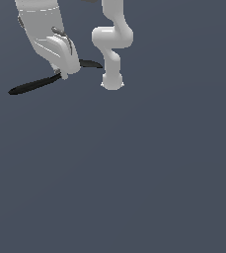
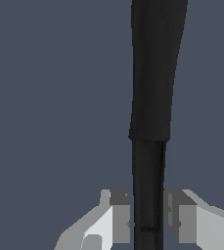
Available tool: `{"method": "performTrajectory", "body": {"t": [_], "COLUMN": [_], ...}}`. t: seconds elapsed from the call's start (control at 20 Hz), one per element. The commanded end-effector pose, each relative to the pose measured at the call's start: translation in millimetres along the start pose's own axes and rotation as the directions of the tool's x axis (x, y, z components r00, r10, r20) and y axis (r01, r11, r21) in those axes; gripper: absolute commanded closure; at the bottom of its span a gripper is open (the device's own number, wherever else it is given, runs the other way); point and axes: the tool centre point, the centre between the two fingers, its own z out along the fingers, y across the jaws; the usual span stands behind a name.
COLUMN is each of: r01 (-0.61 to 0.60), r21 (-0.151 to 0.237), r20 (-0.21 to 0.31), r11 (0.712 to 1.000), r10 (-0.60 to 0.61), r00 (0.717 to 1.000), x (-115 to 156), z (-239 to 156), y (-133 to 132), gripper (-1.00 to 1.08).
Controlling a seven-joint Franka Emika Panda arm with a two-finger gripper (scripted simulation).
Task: Pick up the object and move it to a goal position.
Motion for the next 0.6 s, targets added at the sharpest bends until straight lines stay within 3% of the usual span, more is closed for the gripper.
{"method": "performTrajectory", "body": {"t": [0.0, 0.55], "r01": [0.001, 0.002], "r21": [0.0, 0.0], "r20": [0.0, -0.001], "r11": [1.0, 1.0], "r10": [-0.001, -0.002], "r00": [1.0, 1.0], "x": [2.2, 6.3], "z": [-13.7, -29.3], "y": [7.2, 14.4], "gripper": [1.08, 1.08]}}
